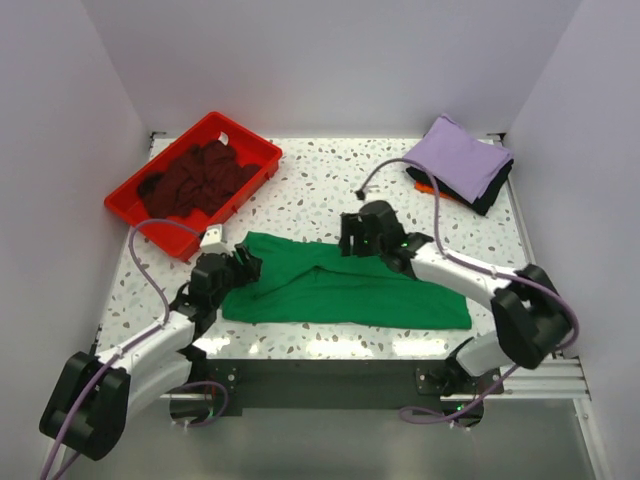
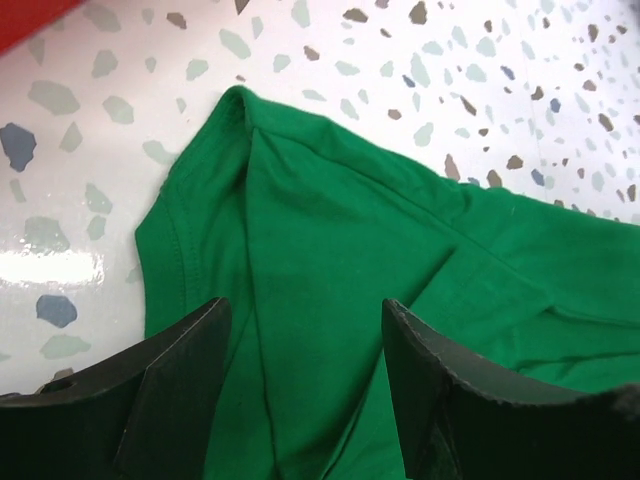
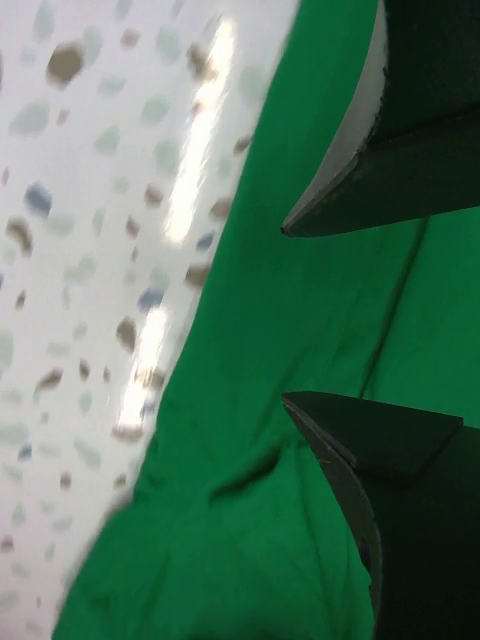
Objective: Fold and stack the t-shirts
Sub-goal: Fold the tshirt
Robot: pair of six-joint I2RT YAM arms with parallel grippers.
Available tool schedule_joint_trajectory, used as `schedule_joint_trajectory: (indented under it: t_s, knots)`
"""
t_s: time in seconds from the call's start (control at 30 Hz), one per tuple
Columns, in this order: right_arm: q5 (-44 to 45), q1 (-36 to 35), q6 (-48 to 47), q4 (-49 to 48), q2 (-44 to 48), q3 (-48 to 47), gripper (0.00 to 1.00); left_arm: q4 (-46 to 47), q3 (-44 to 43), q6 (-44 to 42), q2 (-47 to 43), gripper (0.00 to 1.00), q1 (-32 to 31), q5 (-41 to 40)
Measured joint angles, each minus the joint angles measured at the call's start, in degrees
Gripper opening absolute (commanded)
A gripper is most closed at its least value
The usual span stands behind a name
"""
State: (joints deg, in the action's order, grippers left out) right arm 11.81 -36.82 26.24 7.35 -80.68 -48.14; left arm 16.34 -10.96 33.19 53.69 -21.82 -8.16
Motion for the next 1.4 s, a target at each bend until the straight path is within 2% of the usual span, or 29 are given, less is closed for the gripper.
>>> schedule_joint_trajectory:
  t_s: [0.23, 0.47, 0.87, 0.97, 1.1, 1.13, 1.23, 1.4]
  knots:
    - [-8.02, -7.04, -2.32, -10.6, -15.45, -9.77, 0.61, 2.01, -0.17, 0.0, -1.29, 0.66, 0.0, 1.55]
    - [-13.68, -8.81, -2.36, -14.95, -26.71, -14.67, 0.54, 2.03, -0.15, -0.02, -4.85, 0.66, 0.0, 2.03]
    - [-15.52, -10.97, -2.25, -15.47, -28.79, -15.93, 0.45, 2.71, 0.2, -0.02, -3.02, 0.66, 0.0, 2.32]
    - [-15.63, -11.13, -2.23, -15.34, -28.79, -15.93, 0.39, 2.82, 0.39, -0.07, -2.58, 0.66, 0.0, 2.43]
    - [-15.85, -11.17, -2.12, -15.1, -28.79, -15.93, 0.25, 2.86, 0.48, -0.44, -2.43, 0.66, 0.0, 2.43]
    - [-15.87, -11.17, -2.12, -15.08, -28.79, -15.93, 0.15, 2.89, 0.48, -0.46, -2.43, 0.66, 0.0, 2.43]
    - [-15.89, -11.17, -2.23, -14.95, -28.79, -15.93, 0.02, 2.91, 0.48, -0.85, -2.27, 0.66, -0.02, 2.43]
    - [-16.04, -11.17, -2.23, -15.52, -28.65, -15.26, 0.0, 2.93, 0.48, -1.05, -1.73, 0.66, 0.0, 2.4]
